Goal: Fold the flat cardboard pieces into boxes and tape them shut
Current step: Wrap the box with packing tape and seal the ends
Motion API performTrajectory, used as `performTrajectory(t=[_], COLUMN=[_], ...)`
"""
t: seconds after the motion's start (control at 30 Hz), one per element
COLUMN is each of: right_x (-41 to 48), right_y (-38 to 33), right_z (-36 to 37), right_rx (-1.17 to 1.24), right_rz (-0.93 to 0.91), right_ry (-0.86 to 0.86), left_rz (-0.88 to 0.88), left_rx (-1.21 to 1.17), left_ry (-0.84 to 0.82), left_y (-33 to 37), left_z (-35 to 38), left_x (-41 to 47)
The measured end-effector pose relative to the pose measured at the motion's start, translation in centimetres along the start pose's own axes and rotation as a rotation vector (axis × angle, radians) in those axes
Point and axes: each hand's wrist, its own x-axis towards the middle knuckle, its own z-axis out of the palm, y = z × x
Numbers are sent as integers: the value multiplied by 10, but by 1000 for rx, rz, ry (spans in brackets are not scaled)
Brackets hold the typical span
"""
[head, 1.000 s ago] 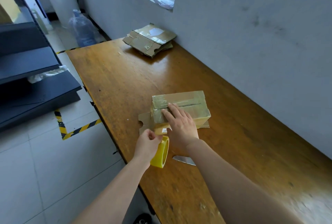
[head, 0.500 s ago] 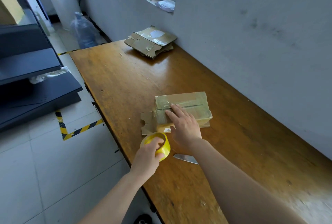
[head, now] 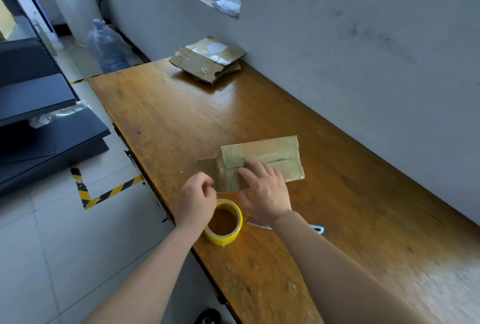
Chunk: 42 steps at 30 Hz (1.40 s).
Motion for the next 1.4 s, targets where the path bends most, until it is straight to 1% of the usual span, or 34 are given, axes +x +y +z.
performTrajectory(t=[0.03, 0.07, 0.1, 0.2, 0.23, 0.27, 0.37, 0.43, 0.47, 0.53, 0.57, 0.63, 0.7, 0.73, 0.8, 0.87, 0.93, 1.0, 1.1, 1.17, 1.3, 1.37, 1.4], right_x=[-3, -6, -7, -10, -12, -13, -22, -27, -29, -27, -24, -17, -10, -8, -8, -9, -9, -6, 3, 8, 13, 15, 16], right_y=[-1, -2, -3, -4, -3, -2, 6, 9, 10, 12, 14, 17, 19, 20, 23, 29, 38, 50, 70, 81, 91, 91, 91], right_z=[0, 1, 1, 5, 6, 7, 10, 11, 12, 11, 10, 8, 7, 8, 10, 11, 11, 8, 7, 7, 6, 7, 7], right_rx=[10, 21, 26, 9, -5, -22, 7, 111, 172, 298, 339, 364, 376, 388, 379, 286, 141, 63, 92, 95, 24, 8, 2], right_rz=[1, 6, 17, 72, 100, 141, 365, 556, 642, 778, 827, 879, 921, 950, 995, 993, 962, 920, 849, 823, 763, 711, 681], right_ry=[42, 72, 87, 109, 125, 141, 181, 170, 170, 207, 206, 139, 71, 59, 58, 27, -8, -56, -216, -283, -241, -265, -283], left_rz=[-38, -86, -130, -166, -170, -173, -128, -110, -129, -171, -186, -274, -367, -376, -381, -443, -497, -501, -484, -495, -537, -561, -600], left_rx=[-41, -85, -107, -136, -190, -250, -319, -357, -402, -457, -465, -548, -654, -633, -517, -451, -423, -417, -416, -432, -484, -525, -591], left_ry=[64, 70, 13, -323, -396, -430, -427, -484, -518, -516, -495, -486, -539, -562, -573, -559, -555, -584, -630, -635, -624, -610, -582], left_y=[4, 7, 10, 17, 18, 19, 18, 18, 20, 26, 30, 37, 42, 45, 48, 51, 49, 45, 42, 43, 44, 42, 41], left_z=[-1, -1, 1, 10, 13, 16, 19, 21, 22, 28, 31, 38, 45, 48, 54, 57, 59, 62, 67, 71, 75, 75, 75], left_x=[9, 17, 25, 42, 43, 43, 41, 39, 37, 34, 33, 34, 35, 35, 35, 37, 40, 42, 43, 45, 48, 48, 48])
